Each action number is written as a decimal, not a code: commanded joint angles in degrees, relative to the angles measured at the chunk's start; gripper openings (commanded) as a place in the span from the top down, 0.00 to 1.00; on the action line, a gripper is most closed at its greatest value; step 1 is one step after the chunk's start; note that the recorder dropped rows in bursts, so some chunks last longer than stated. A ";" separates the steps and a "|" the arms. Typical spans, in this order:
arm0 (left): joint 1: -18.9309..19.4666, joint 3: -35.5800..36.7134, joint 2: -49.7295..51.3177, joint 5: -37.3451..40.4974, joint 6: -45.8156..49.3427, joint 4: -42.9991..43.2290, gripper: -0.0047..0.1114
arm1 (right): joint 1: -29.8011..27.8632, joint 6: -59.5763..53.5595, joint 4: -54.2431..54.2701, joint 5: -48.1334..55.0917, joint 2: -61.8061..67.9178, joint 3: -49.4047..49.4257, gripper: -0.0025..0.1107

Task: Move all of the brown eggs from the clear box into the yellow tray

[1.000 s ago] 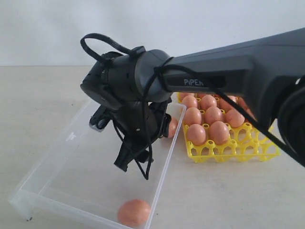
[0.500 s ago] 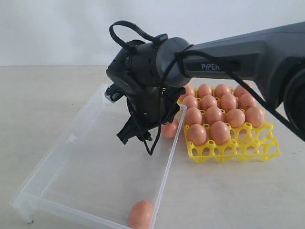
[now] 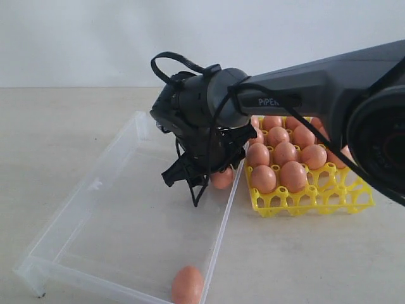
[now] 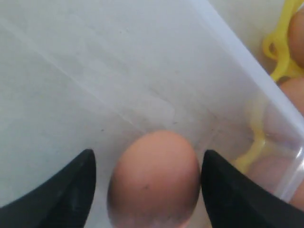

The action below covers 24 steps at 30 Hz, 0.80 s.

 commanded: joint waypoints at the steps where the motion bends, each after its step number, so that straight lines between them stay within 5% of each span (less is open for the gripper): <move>1: -0.08 -0.10 0.17 -0.83 -0.46 -0.18 1.00 | -0.46 -0.65 4.19 -3.06 0.25 0.06 0.43; 6: -0.08 -0.10 0.17 -0.83 -0.46 -0.18 1.00 | -0.46 -0.65 6.07 -4.68 0.25 0.06 0.50; 8: -0.08 -0.10 0.17 -0.83 -0.46 -0.18 1.00 | -0.46 -1.12 6.07 -4.14 0.25 0.06 0.64; 11: -0.08 -0.10 0.17 -0.83 -0.46 -0.18 1.00 | -0.46 -2.53 6.22 -3.44 0.25 0.06 0.99; 24: -0.08 -0.10 0.17 -0.83 -0.46 -0.18 1.00 | -0.46 -11.45 10.82 -11.58 -3.69 0.06 0.98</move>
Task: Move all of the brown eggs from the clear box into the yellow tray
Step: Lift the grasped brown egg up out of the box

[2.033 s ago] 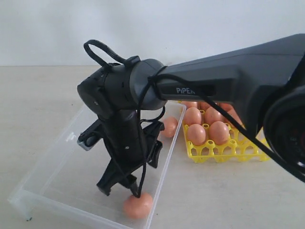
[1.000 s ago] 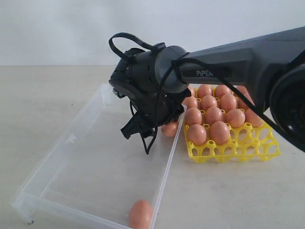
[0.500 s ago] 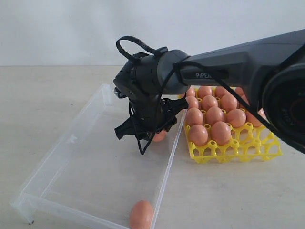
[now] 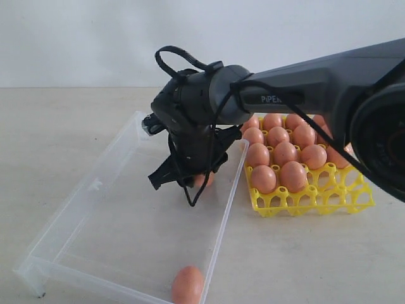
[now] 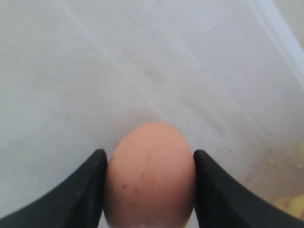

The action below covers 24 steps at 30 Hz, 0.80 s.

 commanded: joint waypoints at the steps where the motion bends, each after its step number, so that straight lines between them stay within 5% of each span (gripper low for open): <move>1: -0.08 -0.10 0.17 -0.83 -0.46 -0.18 1.00 | -0.28 -0.65 3.11 -6.59 -4.63 0.17 0.98; 15: -0.08 -0.10 0.17 -0.83 -0.46 -0.18 1.00 | -0.28 2.65 3.59 -31.01 -28.82 2.86 0.98; 24: -0.08 -0.10 0.17 -0.94 -0.46 -0.18 1.00 | -2.91 11.93 3.83 -74.43 -48.23 43.47 0.98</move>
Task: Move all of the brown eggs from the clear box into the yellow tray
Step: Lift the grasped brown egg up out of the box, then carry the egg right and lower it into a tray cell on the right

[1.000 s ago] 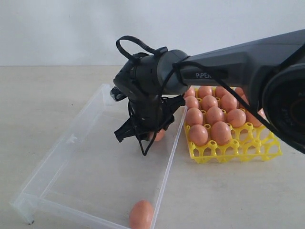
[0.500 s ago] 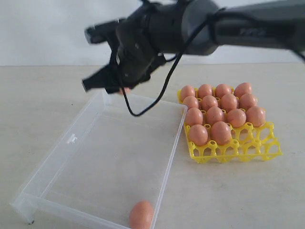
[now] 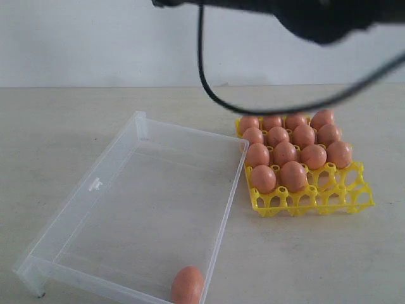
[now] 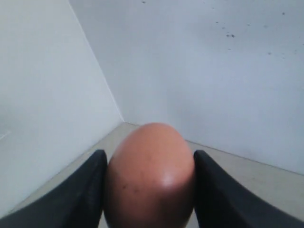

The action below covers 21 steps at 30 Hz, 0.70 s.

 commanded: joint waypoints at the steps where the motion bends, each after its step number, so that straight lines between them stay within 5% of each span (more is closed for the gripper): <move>1: -0.08 -0.10 0.17 -0.94 -0.46 -0.18 1.00 | -4.48 1.07 -0.17 -14.62 -10.15 22.74 0.98; 8: -0.08 -0.10 0.17 -0.83 -0.46 -0.18 1.00 | -30.32 -3.44 13.62 -15.68 -18.76 42.81 0.98; 10: -0.08 -0.10 0.17 -0.83 -0.46 -0.18 1.00 | -36.34 -6.60 31.24 -16.71 -18.18 43.10 0.98; 13: -0.08 -0.10 0.17 -0.83 -0.46 -0.18 1.00 | -37.38 -6.74 49.83 -29.16 -14.21 42.75 0.98; 17: -0.08 -0.10 0.17 -0.83 -0.46 -0.18 1.00 | -40.24 -9.71 28.30 -31.39 -6.50 37.21 0.98; 21: -0.08 -0.10 0.17 -0.83 -0.46 -0.18 1.00 | -45.03 25.95 -24.13 -38.02 0.01 30.38 0.98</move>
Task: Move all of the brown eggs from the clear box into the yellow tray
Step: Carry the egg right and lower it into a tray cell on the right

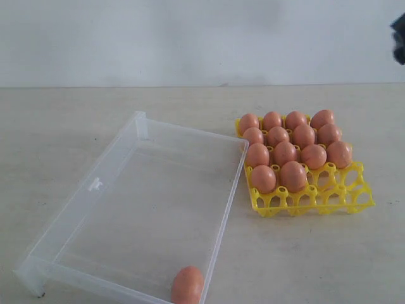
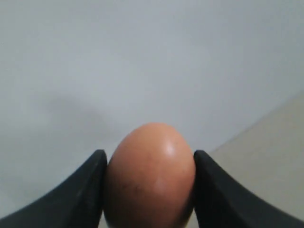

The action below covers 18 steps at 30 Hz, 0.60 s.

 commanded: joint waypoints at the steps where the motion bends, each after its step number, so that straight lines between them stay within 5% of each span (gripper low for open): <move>1: -0.08 -0.10 0.17 -0.83 -0.46 -0.18 1.00 | -4.70 33.56 -50.53 -12.99 5.99 -6.82 0.98; 4: -0.08 -0.10 0.17 -0.94 -0.46 -0.18 1.00 | -6.90 37.23 -62.94 -26.49 8.08 -7.90 0.98; 9: -0.08 -0.10 0.17 -0.94 -0.46 -0.18 1.00 | -13.24 40.88 -72.75 -27.11 7.96 -2.41 0.98; 14: -0.08 -0.10 0.17 -0.79 -0.46 -0.18 1.00 | -11.91 27.38 -74.81 -3.11 9.84 0.74 0.98; 18: -0.08 -0.10 0.17 -0.79 -0.46 -0.18 1.00 | -11.82 24.37 -72.98 -3.92 14.93 0.63 0.98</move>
